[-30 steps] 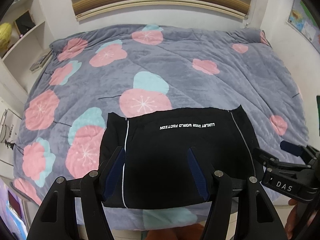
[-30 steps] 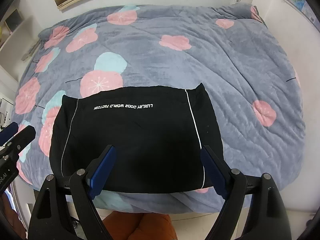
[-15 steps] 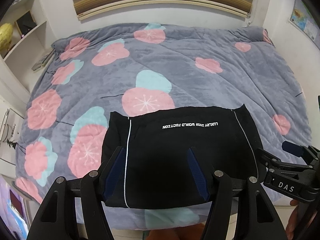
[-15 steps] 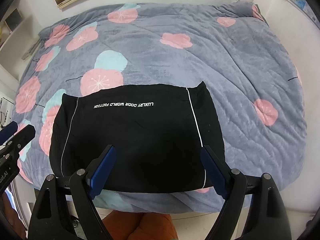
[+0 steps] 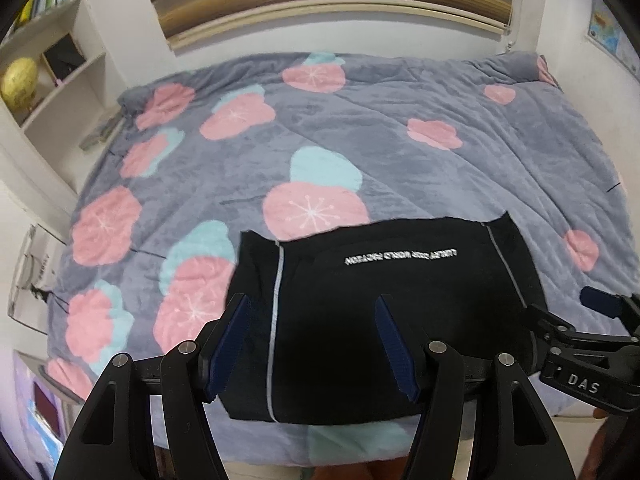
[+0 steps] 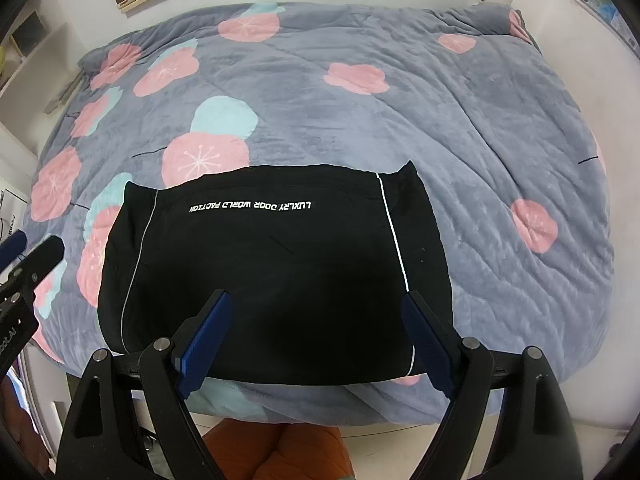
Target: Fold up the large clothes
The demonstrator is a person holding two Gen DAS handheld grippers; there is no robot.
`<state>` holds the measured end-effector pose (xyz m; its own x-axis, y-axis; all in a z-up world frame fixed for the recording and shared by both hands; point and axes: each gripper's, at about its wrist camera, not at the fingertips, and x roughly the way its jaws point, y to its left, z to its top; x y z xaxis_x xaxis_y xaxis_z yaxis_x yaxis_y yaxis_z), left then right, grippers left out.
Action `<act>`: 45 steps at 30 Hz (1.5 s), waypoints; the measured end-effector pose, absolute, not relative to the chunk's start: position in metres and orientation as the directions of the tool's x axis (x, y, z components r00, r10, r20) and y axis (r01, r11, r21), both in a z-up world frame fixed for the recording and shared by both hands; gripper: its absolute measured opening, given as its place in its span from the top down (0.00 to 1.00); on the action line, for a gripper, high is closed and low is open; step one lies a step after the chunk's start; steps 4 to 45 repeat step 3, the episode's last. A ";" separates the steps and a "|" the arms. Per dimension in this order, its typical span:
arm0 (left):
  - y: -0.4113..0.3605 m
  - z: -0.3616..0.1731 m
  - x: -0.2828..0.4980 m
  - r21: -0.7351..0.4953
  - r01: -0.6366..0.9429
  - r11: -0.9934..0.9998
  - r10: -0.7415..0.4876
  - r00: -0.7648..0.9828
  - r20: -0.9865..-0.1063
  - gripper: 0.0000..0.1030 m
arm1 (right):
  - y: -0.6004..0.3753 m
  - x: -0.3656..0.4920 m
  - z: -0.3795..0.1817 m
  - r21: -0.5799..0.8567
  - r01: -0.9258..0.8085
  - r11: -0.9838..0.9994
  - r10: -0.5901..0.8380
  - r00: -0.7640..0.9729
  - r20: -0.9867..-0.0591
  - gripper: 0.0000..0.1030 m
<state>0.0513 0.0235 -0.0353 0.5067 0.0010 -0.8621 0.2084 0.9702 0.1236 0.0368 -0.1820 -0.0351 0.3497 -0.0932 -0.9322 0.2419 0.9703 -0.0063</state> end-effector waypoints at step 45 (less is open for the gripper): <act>0.023 -0.034 0.051 0.151 0.199 0.968 0.027 0.519 -0.854 0.36 | -0.183 0.037 -0.036 -0.007 0.238 0.971 -0.092 0.349 -0.933 0.16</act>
